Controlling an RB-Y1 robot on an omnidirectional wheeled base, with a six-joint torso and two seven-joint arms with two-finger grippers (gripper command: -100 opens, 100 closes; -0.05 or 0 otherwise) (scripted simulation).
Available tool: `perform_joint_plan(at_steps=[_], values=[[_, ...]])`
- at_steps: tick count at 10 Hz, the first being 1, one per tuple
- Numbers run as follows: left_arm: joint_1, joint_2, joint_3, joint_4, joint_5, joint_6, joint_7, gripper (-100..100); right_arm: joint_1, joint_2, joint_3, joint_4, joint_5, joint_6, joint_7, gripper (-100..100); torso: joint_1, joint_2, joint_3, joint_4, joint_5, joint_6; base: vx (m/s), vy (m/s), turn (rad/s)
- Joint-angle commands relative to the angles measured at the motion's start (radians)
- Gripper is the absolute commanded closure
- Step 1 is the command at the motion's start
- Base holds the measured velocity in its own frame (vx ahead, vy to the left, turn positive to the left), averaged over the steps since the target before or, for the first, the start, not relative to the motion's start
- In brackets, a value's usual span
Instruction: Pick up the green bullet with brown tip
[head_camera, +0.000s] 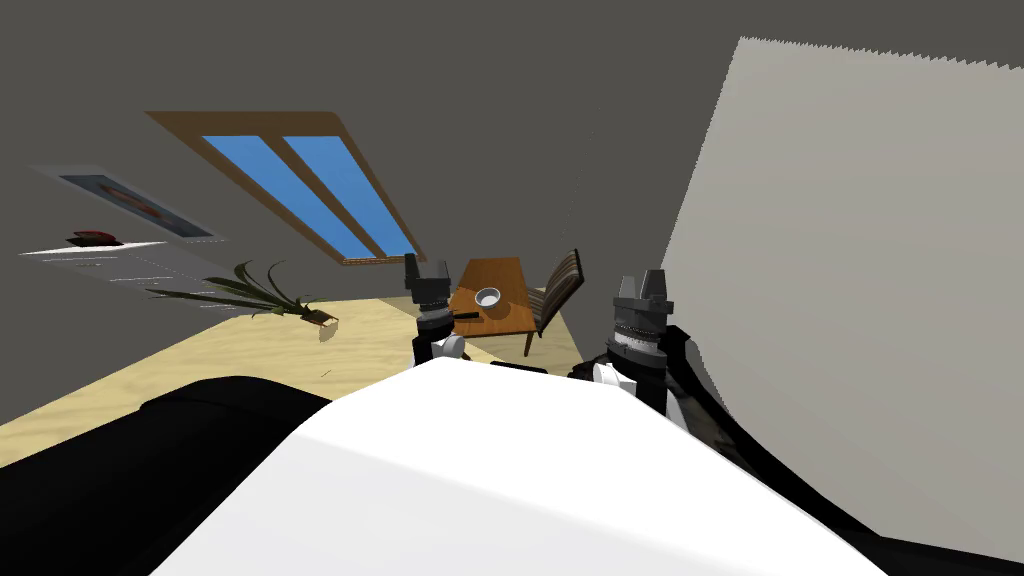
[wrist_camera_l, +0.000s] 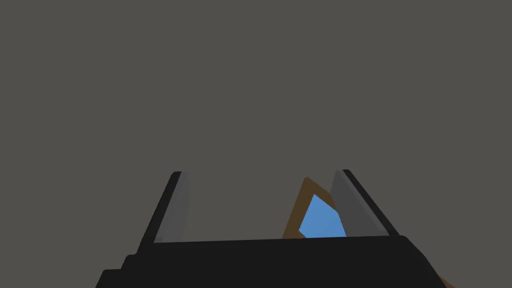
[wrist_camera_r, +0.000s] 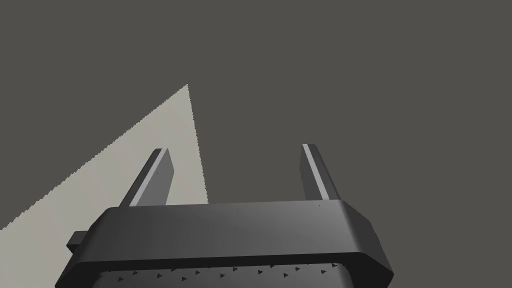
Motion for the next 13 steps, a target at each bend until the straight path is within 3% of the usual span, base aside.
perform_joint_plan(at_steps=[1, 5, 6, 8, 9, 13], values=[[-0.009, 0.034, 0.0, 0.012, -0.001, 0.018, 0.005, -100, 0.0, 0.0, 0.0, 0.0, 0.0, 0.0, 0.0, 0, 0.0, 0.0, 0.0, 0.0, 0.0, 0.0, -0.009, 0.001, -0.027], [-0.058, 0.122, -0.002, 0.083, -0.007, 0.117, 0.032, -100, 0.0, 0.0, 0.0, 0.0, 0.0, 0.0, 0.0, 0, 0.001, 0.002, 0.001, 0.0, 0.0, 0.0, -0.038, 0.009, -0.051], [-0.058, 0.122, -0.002, 0.083, -0.007, 0.117, 0.032, -100, 0.0, 0.0, 0.0, 0.0, 0.0, 0.0, 0.0, 0, 0.001, 0.003, 0.002, 0.001, 0.0, 0.0, -0.035, 0.009, -0.027], [-0.095, 0.152, -0.003, 0.135, -0.01, 0.176, 0.052, -100, 0.0, 0.0, 0.0, 0.0, 0.0, 0.0, 0.0, 0, 0.001, 0.002, 0.001, 0.0, 0.0, 0.0, -0.039, 0.008, -0.067], [-0.095, 0.152, -0.003, 0.135, -0.01, 0.19, 0.052, -100, 0.0, 0.0, 0.0, 0.0, 0.0, 0.0, 0.0, 0, 0.001, 0.003, 0.001, 0.001, 0.0, 0.0, -0.038, 0.009, -0.027], [-0.16, 0.18, -0.005, 0.231, -0.015, 0.307, 0.086, -100, 0.0, 0.0, 0.0, 0.0, 0.0, 0.0, 0.0, 0, 0.001, 0.003, 0.002, 0.001, 0.0, 0.0, -0.048, 0.012, -0.053]])
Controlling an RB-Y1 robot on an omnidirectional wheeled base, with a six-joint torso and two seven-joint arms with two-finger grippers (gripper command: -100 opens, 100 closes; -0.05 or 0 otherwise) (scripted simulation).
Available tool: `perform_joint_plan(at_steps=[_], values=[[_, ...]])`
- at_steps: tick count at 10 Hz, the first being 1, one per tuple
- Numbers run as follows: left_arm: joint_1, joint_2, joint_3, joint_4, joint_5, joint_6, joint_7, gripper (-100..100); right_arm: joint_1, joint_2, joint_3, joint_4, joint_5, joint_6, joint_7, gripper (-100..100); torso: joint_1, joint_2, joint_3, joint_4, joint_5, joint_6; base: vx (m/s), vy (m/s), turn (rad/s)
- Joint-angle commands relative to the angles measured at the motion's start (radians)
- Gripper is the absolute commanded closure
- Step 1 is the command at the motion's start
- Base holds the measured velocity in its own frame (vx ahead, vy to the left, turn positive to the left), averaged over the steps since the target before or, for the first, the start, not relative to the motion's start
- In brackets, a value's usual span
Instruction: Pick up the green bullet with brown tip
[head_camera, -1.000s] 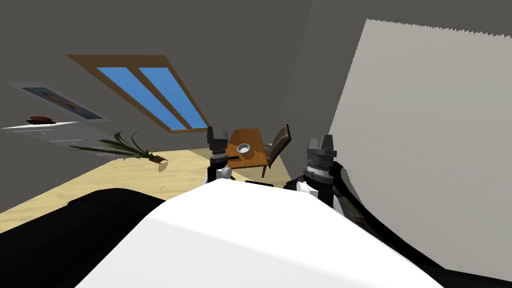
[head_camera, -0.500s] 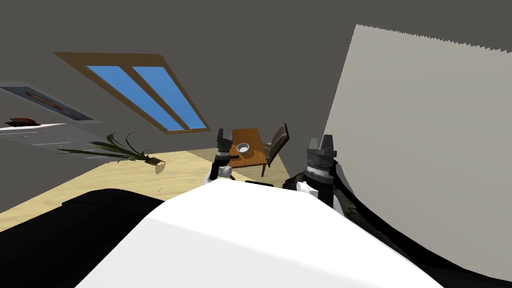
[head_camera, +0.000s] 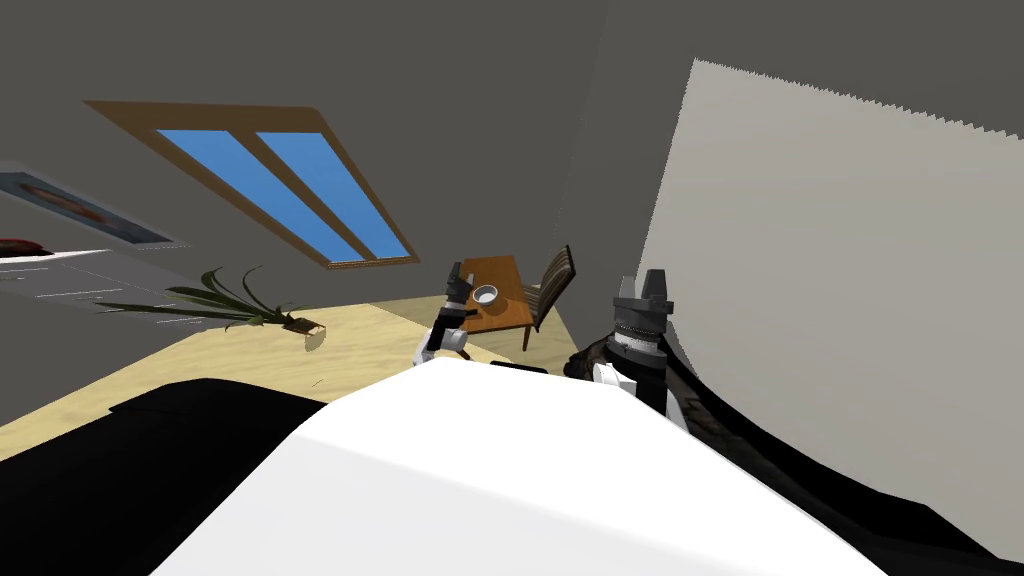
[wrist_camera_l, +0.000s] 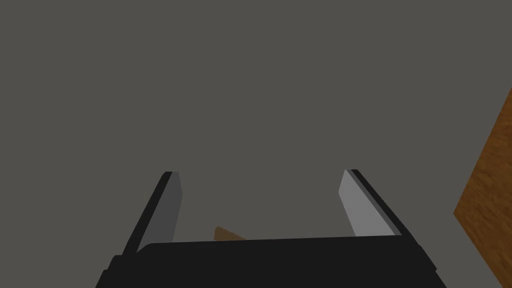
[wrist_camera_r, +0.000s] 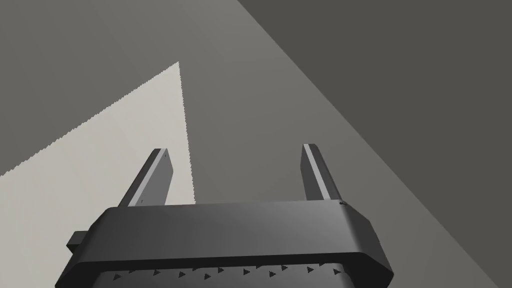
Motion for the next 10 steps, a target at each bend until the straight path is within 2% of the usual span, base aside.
perform_joint_plan(at_steps=[1, 2, 3, 4, 5, 6, 7, 8, 9, 10], values=[[-0.014, 0.012, 0.008, 0.016, 0.004, 0.038, 0.013, -100, 0.0, 0.0, 0.0, 0.0, 0.0, 0.0, 0.0, 0, 0.0, 0.0, 0.0, 0.0, 0.0, 0.0, -0.03, 0.007, -0.034], [-0.038, 0.018, 0.008, 0.052, 0.003, 0.073, 0.024, -100, 0.0, 0.0, 0.0, 0.0, 0.0, 0.0, 0.0, 0, 0.0, -0.001, 0.0, 0.0, 0.0, 0.0, -0.035, 0.01, -0.063], [-0.038, 0.018, 0.008, 0.052, 0.003, 0.086, 0.024, -100, 0.0, 0.0, 0.0, 0.0, 0.0, 0.0, 0.0, 0, 0.0, -0.001, 0.0, 0.0, 0.0, 0.0, -0.035, 0.011, -0.034], [-0.063, 0.022, 0.008, 0.09, 0.002, 0.124, 0.036, -100, 0.0, 0.0, 0.0, 0.0, 0.0, 0.0, 0.0, 0, 0.0, -0.001, 0.0, 0.0, 0.0, 0.0, -0.033, 0.019, -0.054], [-0.063, 0.022, 0.008, 0.09, 0.002, 0.135, 0.036, -100, 0.0, 0.0, 0.0, 0.0, 0.0, 0.0, 0.0, 0, 0.001, -0.001, 0.0, 0.0, 0.0, 0.0, -0.03, 0.013, -0.039], [-0.089, 0.025, 0.008, 0.13, 0.001, 0.175, 0.047, -100, 0.0, 0.0, 0.0, 0.0, 0.0, 0.0, 0.0, 0, 0.0, -0.001, 0.0, 0.0, 0.0, 0.0, -0.04, 0.007, -0.059], [-0.089, 0.025, 0.008, 0.13, 0.001, 0.184, 0.047, -100, 0.0, 0.0, 0.0, 0.0, 0.0, 0.0, 0.0, 0, 0.0, -0.001, 0.0, 0.0, 0.0, 0.0, -0.033, 0.01, -0.03], [-0.117, 0.027, 0.009, 0.172, 0.001, 0.224, 0.058, -100, 0.0, 0.0, 0.0, 0.0, 0.0, 0.0, 0.0, 0, 0.0, -0.001, 0.0, 0.0, 0.0, 0.0, -0.029, 0.019, -0.045], [-0.117, 0.027, 0.009, 0.172, 0.001, 0.235, 0.058, -100, 0.0, 0.0, 0.0, 0.0, 0.0, 0.0, 0.0, 0, 0.001, -0.001, 0.0, 0.0, 0.0, 0.0, -0.028, 0.017, -0.036], [-0.145, 0.028, 0.011, 0.214, 0.001, 0.274, 0.069, -100, 0.0, 0.0, 0.0, 0.0, 0.0, 0.0, 0.0, 0, 0.001, -0.001, -0.001, 0.0, 0.0, 0.0, -0.03, 0.018, -0.059]])
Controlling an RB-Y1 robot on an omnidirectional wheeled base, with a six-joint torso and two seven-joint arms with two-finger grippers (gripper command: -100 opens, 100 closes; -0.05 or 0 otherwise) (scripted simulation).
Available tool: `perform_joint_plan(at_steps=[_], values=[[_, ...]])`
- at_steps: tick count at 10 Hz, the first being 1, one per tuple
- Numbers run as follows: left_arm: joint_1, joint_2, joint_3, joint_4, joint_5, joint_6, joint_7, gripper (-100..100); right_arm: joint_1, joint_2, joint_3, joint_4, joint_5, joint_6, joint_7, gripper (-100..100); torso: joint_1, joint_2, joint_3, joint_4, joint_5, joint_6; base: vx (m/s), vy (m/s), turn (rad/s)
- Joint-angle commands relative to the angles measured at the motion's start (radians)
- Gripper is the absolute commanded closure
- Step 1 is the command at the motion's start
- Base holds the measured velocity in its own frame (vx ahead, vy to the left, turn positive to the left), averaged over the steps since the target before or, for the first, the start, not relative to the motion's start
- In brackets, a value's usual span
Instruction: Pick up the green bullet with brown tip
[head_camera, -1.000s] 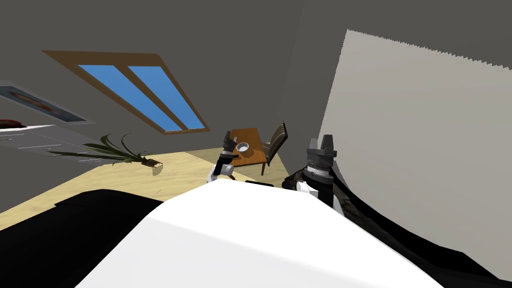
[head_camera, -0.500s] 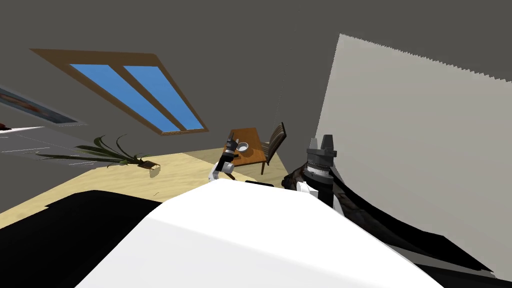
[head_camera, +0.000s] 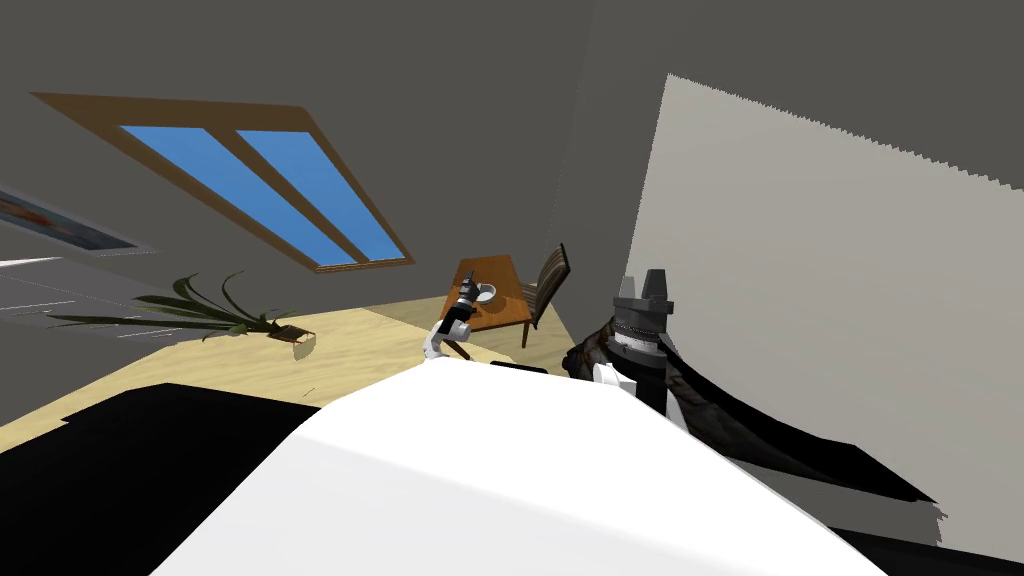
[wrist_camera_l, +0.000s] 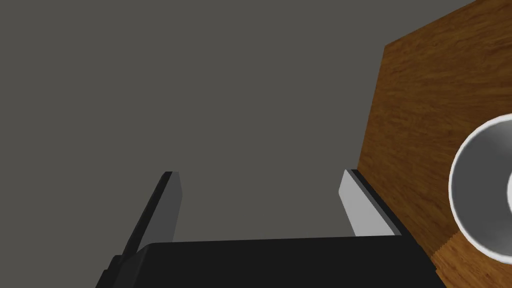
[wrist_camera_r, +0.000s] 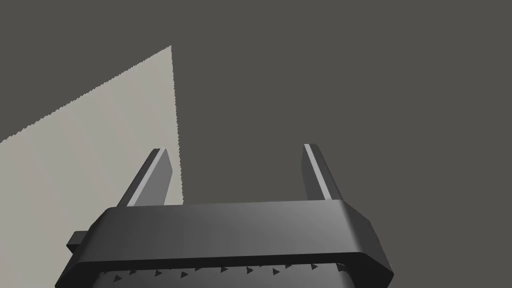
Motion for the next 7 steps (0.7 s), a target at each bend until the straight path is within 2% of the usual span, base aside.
perform_joint_plan(at_steps=[1, 2, 3, 4, 5, 6, 7], values=[[-0.01, -0.001, -0.001, 0.028, -0.001, 0.028, 0.005, -100, 0.0, 0.0, 0.0, 0.0, 0.0, 0.0, 0.0, 0, 0.0, 0.0, 0.0, 0.0, 0.0, 0.0, -0.024, 0.021, -0.026], [-0.038, -0.001, 0.0, 0.064, -0.001, 0.071, 0.016, -100, 0.0, 0.0, 0.0, 0.0, 0.0, 0.0, 0.0, 0, 0.0, 0.0, 0.0, 0.0, 0.0, 0.0, -0.034, 0.024, -0.04], [-0.038, -0.001, 0.0, 0.072, -0.001, 0.08, 0.016, -100, 0.0, 0.0, 0.0, 0.0, 0.0, 0.0, 0.0, 0, 0.0, 0.0, 0.0, 0.0, 0.0, 0.0, -0.027, 0.02, -0.029], [-0.067, -0.001, 0.002, 0.117, 0.0, 0.113, 0.025, -100, 0.0, 0.0, 0.0, 0.0, 0.0, 0.0, 0.0, 0, 0.0, 0.0, 0.0, 0.0, 0.0, 0.0, -0.024, 0.023, -0.053], [-0.067, -0.001, 0.002, 0.118, 0.0, 0.131, 0.025, -100, 0.0, 0.0, 0.0, 0.0, 0.0, 0.0, 0.0, 0, 0.0, 0.0, 0.0, 0.0, 0.0, 0.0, -0.02, 0.022, -0.03], [-0.096, -0.001, 0.005, 0.164, 0.001, 0.164, 0.034, -100, 0.0, 0.0, 0.0, 0.0, 0.0, 0.0, 0.0, 0, 0.0, -0.001, 0.0, 0.0, 0.0, 0.0, -0.02, 0.023, -0.051], [-0.096, -0.001, 0.005, 0.165, 0.001, 0.182, 0.034, -100, 0.0, 0.0, 0.0, 0.0, 0.0, 0.0, 0.0, 0, 0.0, -0.001, 0.0, 0.0, 0.0, 0.0, -0.021, 0.022, -0.019]])
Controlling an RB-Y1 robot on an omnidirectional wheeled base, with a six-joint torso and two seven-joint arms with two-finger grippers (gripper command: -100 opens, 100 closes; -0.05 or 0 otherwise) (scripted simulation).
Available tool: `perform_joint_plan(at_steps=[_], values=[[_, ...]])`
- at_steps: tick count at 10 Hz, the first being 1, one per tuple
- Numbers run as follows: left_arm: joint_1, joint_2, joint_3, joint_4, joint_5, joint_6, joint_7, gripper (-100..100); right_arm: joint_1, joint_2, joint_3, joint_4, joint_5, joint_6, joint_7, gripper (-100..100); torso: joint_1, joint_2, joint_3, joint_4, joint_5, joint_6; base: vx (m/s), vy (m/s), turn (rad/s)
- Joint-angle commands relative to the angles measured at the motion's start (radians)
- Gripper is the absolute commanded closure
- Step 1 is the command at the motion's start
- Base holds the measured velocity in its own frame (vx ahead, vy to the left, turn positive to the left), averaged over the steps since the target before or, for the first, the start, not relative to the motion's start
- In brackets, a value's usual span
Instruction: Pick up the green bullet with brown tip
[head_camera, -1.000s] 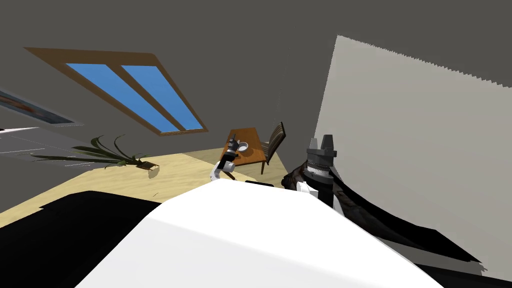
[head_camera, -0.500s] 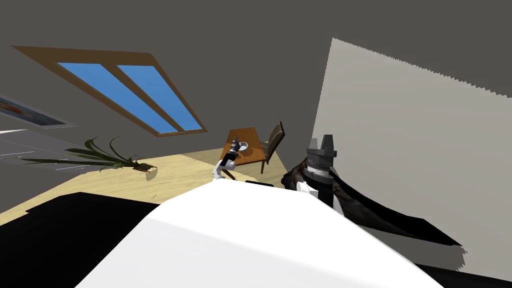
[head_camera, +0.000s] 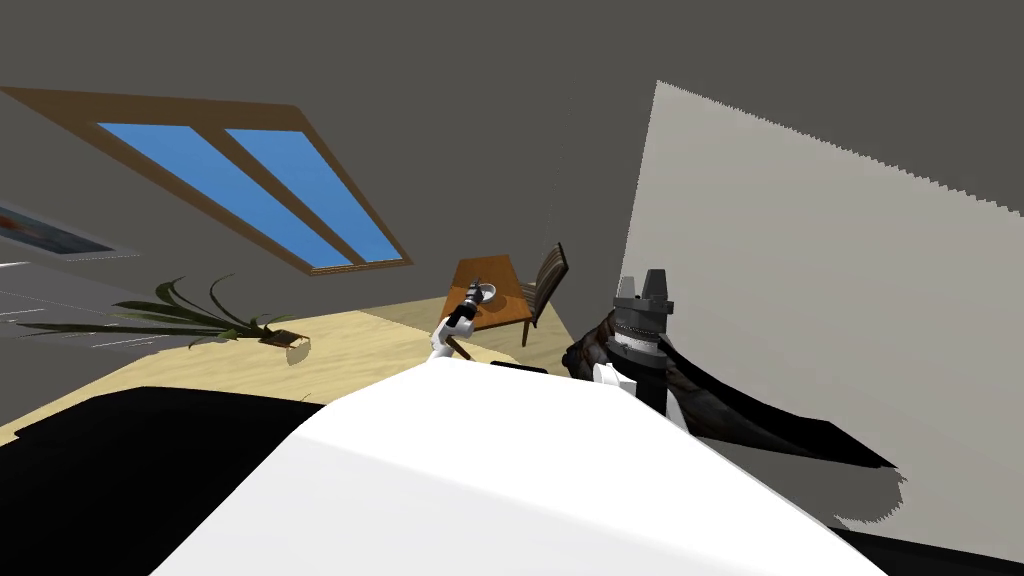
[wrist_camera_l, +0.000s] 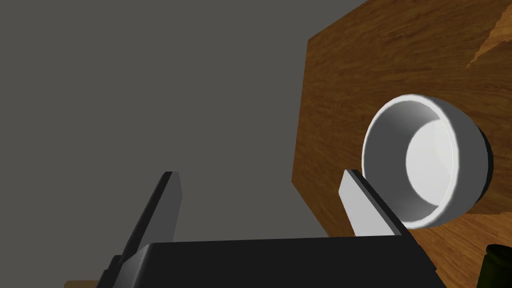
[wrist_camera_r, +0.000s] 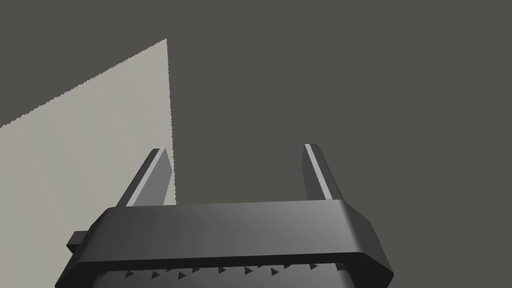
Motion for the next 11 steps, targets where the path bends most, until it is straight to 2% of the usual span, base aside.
perform_joint_plan(at_steps=[1, 2, 3, 4, 5, 6, 7, 10, 11], values=[[-0.035, 0.001, 0.004, 0.05, 0.003, 0.05, 0.009, -100, 0.0, 0.0, 0.0, 0.0, 0.0, 0.0, 0.0, 0, 0.0, 0.0, 0.0, 0.0, 0.0, 0.0, -0.024, 0.034, -0.037], [-0.035, 0.001, 0.004, 0.057, 0.003, 0.067, 0.009, -100, 0.0, 0.0, 0.0, 0.0, 0.0, 0.0, 0.0, 0, 0.001, 0.0, 0.0, 0.0, 0.0, 0.0, -0.014, 0.03, -0.024], [-0.063, 0.001, 0.007, 0.1, 0.005, 0.099, 0.016, -100, 0.0, 0.0, 0.0, 0.0, 0.0, 0.0, 0.0, 0, 0.001, 0.0, 0.0, 0.0, 0.0, 0.0, -0.015, 0.032, -0.029], [-0.063, 0.001, 0.007, 0.106, 0.005, 0.116, 0.016, -100, 0.0, 0.0, 0.0, 0.0, 0.0, 0.0, 0.0, 0, 0.001, 0.0, 0.0, 0.0, 0.0, 0.0, -0.011, 0.028, -0.022], [-0.092, 0.002, 0.011, 0.14, 0.008, 0.149, 0.022, -100, 0.0, 0.0, 0.0, 0.0, 0.0, 0.0, 0.0, 0, 0.001, -0.001, 0.0, 0.0, 0.0, 0.0, -0.008, 0.033, -0.036], [-0.092, 0.002, 0.011, 0.155, 0.008, 0.164, 0.022, -100, 0.0, 0.0, 0.0, 0.0, 0.0, 0.0, 0.0, 0, 0.001, -0.001, -0.001, 0.0, 0.0, 0.0, -0.006, 0.03, -0.02], [-0.119, 0.003, 0.015, 0.193, 0.011, 0.201, 0.028, -100, 0.0, 0.0, 0.0, 0.0, 0.0, 0.0, 0.0, 0, 0.001, -0.001, -0.001, 0.0, 0.0, 0.0, -0.004, 0.033, -0.017], [-0.147, 0.005, 0.02, 0.254, 0.015, 0.257, 0.032, -100, 0.0, 0.0, 0.0, 0.0, 0.0, 0.0, 0.0, 0, 0.001, -0.001, 0.0, 0.0, 0.0, 0.0, -0.008, 0.035, -0.017], [-0.174, 0.006, 0.025, 0.285, 0.019, 0.298, 0.035, -100, 0.0, 0.0, 0.0, 0.0, 0.0, 0.0, 0.0, 0, 0.001, -0.001, 0.0, 0.0, 0.0, 0.0, 0.0, 0.045, -0.012]])
